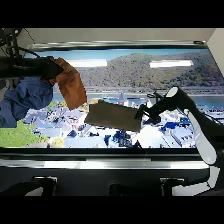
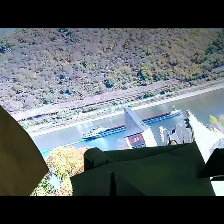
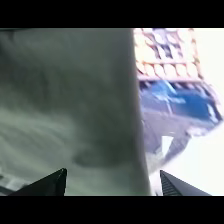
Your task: Fold the shirts.
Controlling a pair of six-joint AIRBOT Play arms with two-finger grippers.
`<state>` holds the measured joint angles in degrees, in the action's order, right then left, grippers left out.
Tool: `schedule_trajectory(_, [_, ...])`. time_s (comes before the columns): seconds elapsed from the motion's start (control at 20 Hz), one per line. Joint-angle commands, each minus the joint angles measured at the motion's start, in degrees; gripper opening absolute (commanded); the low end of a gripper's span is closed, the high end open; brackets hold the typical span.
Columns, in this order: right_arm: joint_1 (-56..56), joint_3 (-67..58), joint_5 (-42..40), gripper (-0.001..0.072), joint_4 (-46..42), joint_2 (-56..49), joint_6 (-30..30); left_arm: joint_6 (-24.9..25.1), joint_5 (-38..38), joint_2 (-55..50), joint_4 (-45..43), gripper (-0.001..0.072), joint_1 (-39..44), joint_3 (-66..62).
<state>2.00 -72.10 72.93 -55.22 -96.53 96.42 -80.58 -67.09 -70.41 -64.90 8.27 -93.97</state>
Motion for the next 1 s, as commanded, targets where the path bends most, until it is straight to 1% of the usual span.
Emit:
schedule_trajectory(0.0, [3.02, 1.70, -6.03, 0.0581, 4.35, -3.45, 0.22, 0.00, -0.55, 0.04, -0.09, 0.0029, 0.02, 0.02])
schedule_trajectory(0.05, [3.34, 1.70, -7.08, 0.0226, 5.07, -3.76, 0.22, 0.00, -0.68, 0.04, -0.09, 0.0029, 0.02, 0.02])
schedule_trajectory(0.1, [3.21, 1.64, -8.17, 0.0058, 5.70, -3.43, -0.09, 0.00, -0.68, 0.04, -0.09, 0.0029, 0.02, 0.02])
schedule_trajectory(0.2, [1.51, -0.13, -8.22, 0.0045, 6.10, -1.36, -5.01, 0.02, -0.68, 0.04, -0.09, 0.0029, 0.02, 0.02])
schedule_trajectory(0.3, [-2.67, -3.15, -7.26, 0.0043, 5.88, 1.25, -5.40, 0.00, -0.68, 0.04, -0.09, 0.0029, 0.02, 0.02])
schedule_trajectory(0.4, [-9.55, -6.40, -5.31, 0.0043, 5.66, 3.56, -5.35, 0.02, -0.68, 0.04, -0.09, 0.0029, 0.02, 0.02])
schedule_trajectory(0.65, [-31.50, -9.11, 2.60, 0.0043, 4.50, 9.16, -4.48, 0.00, -0.68, 0.04, -0.09, 0.0029, 0.02, 0.02])
schedule_trajectory(0.85, [-47.39, -9.11, 11.82, 0.0043, -1.09, 13.00, -4.44, 0.00, -0.72, 0.04, -0.09, 0.0029, 0.02, 0.02])
schedule_trajectory(0.95, [-53.02, -8.92, 16.06, 0.0043, -8.13, 13.97, -2.45, 0.00, -0.72, 0.04, -0.09, 0.0029, 0.02, 0.02])
